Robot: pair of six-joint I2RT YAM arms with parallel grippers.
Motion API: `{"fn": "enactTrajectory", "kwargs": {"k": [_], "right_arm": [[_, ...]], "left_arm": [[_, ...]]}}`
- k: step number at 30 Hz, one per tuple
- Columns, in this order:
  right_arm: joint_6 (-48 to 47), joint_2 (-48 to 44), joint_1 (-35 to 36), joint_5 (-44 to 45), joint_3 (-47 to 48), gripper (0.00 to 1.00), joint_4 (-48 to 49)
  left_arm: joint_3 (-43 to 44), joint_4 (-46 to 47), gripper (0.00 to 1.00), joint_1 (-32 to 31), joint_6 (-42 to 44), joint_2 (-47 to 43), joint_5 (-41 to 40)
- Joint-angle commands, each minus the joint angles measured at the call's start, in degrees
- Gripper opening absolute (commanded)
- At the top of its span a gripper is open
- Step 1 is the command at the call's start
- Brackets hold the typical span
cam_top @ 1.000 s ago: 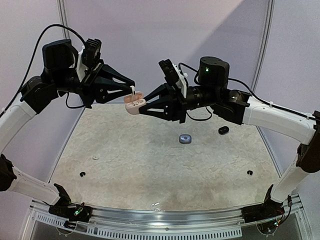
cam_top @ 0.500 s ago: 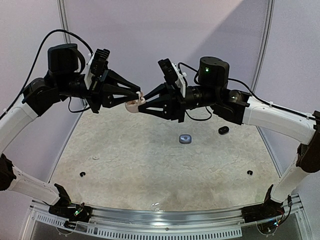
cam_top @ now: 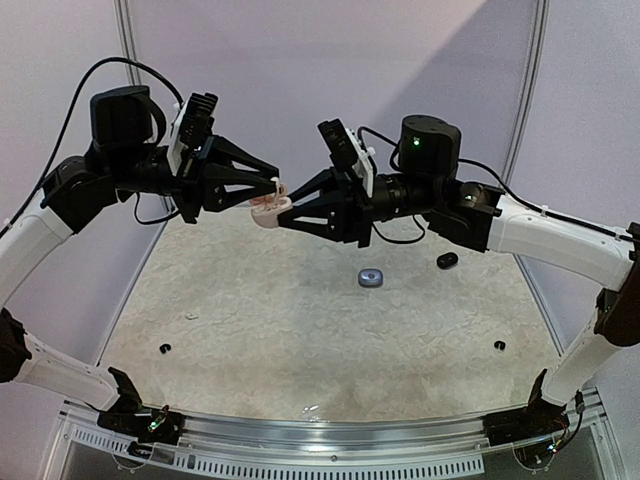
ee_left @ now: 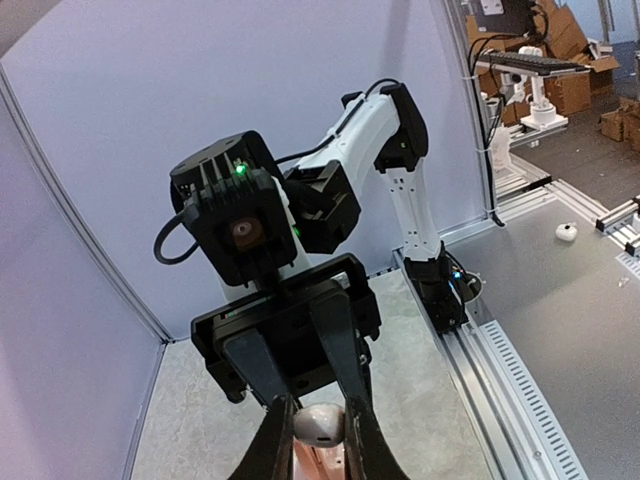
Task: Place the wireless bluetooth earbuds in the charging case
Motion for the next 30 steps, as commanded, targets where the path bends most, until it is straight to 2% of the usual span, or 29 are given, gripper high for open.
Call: {"fn": "enactTrajectory", "kwargs": {"k": [1, 22, 30], "right_arm": [[0.7, -2.0, 0.5, 0.4, -0.9, 0.00, 1.7], [1.3, -2.0, 0.5, 0.5, -0.7, 0.00, 3.9], [5.4, -2.6, 0.5, 0.3, -3.8, 0.00, 12.4]], "left_arm": [[0.4, -1.0, 0.01, -0.5, 1.9, -0.9, -2.2], [-3.2, 0.5, 0.00, -2.4, 1.4, -0.5, -3.6], [-3.4, 7.2, 0.00, -1.9, -9.2, -0.3, -1.1]]}}
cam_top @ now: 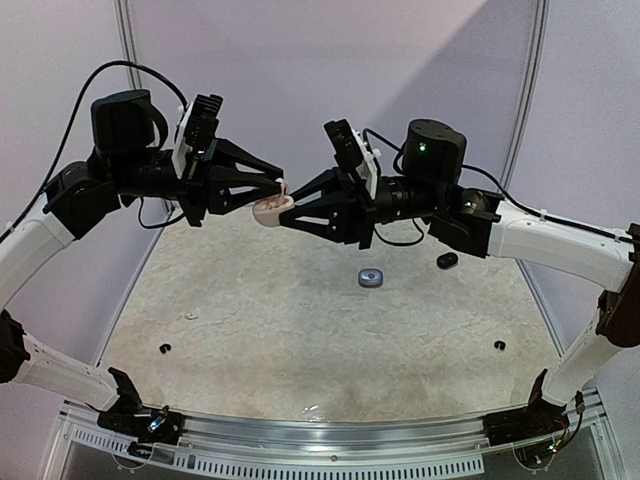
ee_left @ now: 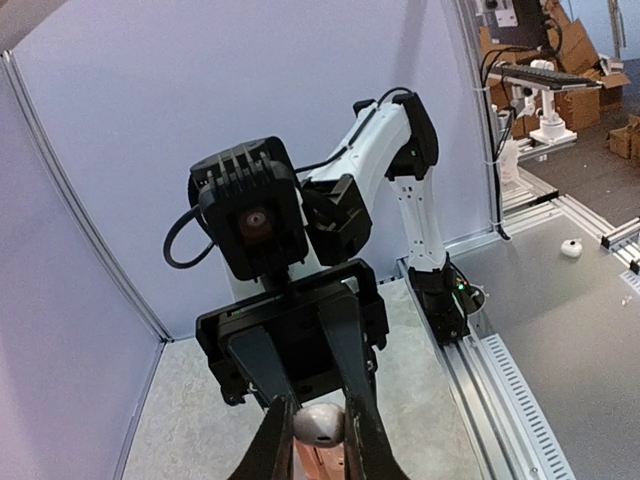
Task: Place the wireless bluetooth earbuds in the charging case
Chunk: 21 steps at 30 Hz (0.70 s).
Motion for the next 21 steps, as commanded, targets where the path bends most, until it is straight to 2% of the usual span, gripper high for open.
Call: {"fn": "enactTrajectory", "kwargs": {"k": [1, 14, 21], "right_arm": [[3.7, -1.8, 0.4, -0.6, -1.0, 0.00, 7.2], [5.2, -3.6, 0.4, -1.7, -1.2, 0.00, 9.0], [5.8, -2.7, 0.4, -1.9, -0.1, 0.00, 9.6]], "left_arm": [[-1.1, 4.5, 0.00, -0.5, -7.6, 0.5, 1.9], [-2.4, 3.7, 0.00, -0.3, -4.9, 0.2, 5.0], [-2.8, 4.3, 0.00, -2.0, -2.0, 0.4, 1.2]]}}
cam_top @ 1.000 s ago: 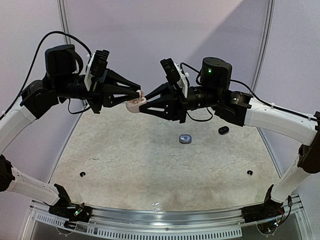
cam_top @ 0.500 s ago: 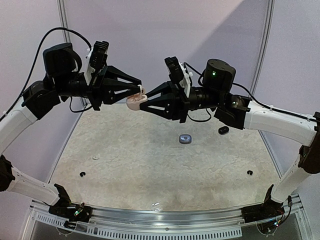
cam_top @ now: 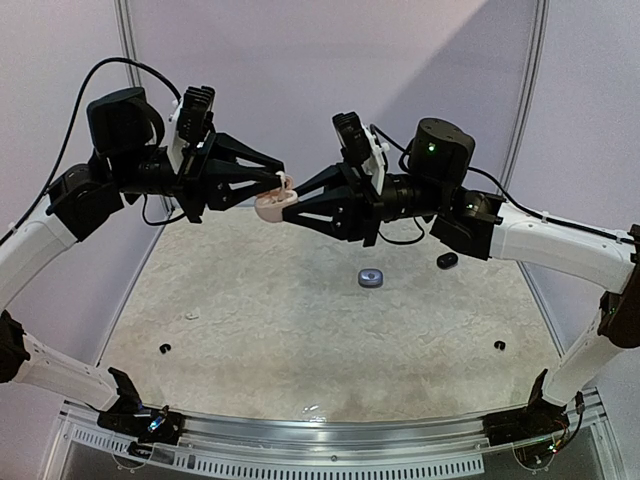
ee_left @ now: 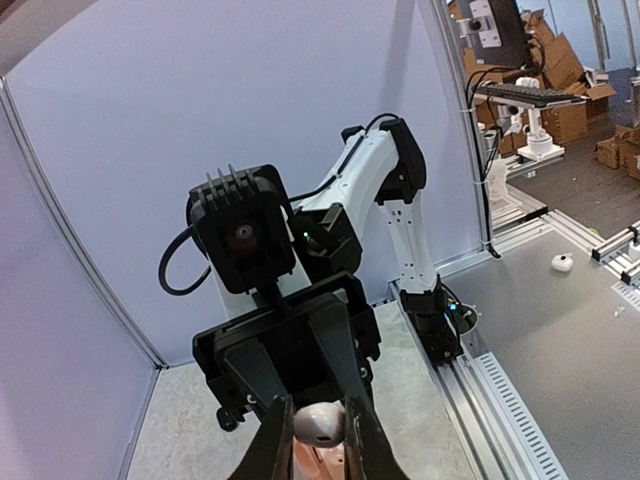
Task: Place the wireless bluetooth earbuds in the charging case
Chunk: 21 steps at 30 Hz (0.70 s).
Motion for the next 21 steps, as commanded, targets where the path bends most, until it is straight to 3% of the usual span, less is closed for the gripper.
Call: {"fn": "enactTrajectory", "kwargs": {"k": [1, 8, 21], "right_arm": [[1.1, -1.7, 0.4, -0.2, 1.2, 0.00, 4.5], [1.6, -1.8, 0.4, 0.2, 1.1, 0.00, 4.5], [0.3, -3.7, 0.3, 1.9, 0.7, 0.00, 3.7]], "left_arm": [[-1.7, -1.6, 0.00, -2.1, 2.6, 0.4, -2.9], [-1.8, 0.6, 0.00, -2.2, 1.7, 0.8, -3.6], [-3.3, -5.0, 0.00, -1.9, 4.2, 0.0, -3.0]]}}
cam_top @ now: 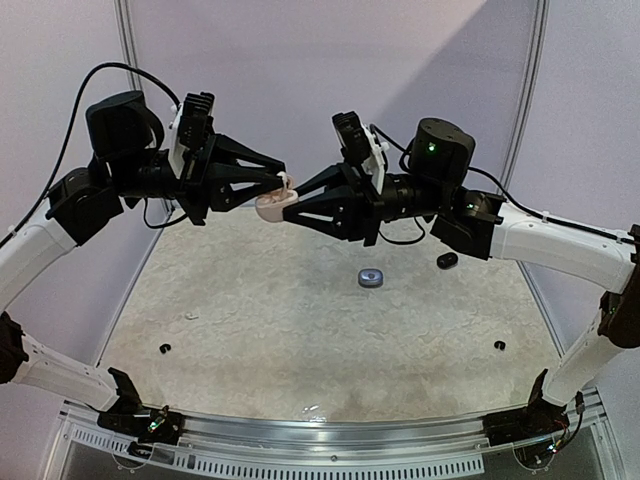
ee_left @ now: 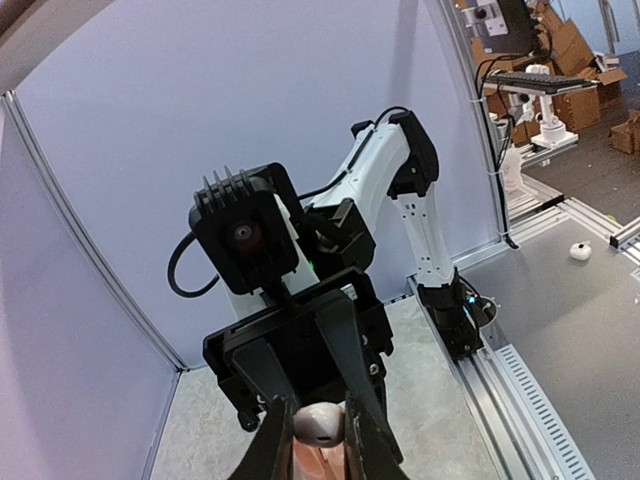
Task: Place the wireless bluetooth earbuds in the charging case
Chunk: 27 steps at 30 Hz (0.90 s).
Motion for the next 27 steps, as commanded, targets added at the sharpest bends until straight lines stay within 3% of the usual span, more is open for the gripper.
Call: {"fn": "enactTrajectory", "kwargs": {"k": [1, 9, 27], "right_arm": [[-0.6, -3.6, 0.3, 1.9, 0.7, 0.00, 4.0], [3.0, -3.5, 0.2, 2.8, 0.1, 0.00, 8.5], [2.6, -4.8, 0.2, 6.3, 0.6, 0.00, 8.7]], "left_arm": [[-1.9, -6.3, 0.00, -1.0, 1.0, 0.7, 0.1], [-2.0, -5.7, 0.00, -1.0, 0.9, 0.8, 0.0], [-2.0, -5.5, 0.04, -0.7, -1.9, 0.5, -3.9]]}}
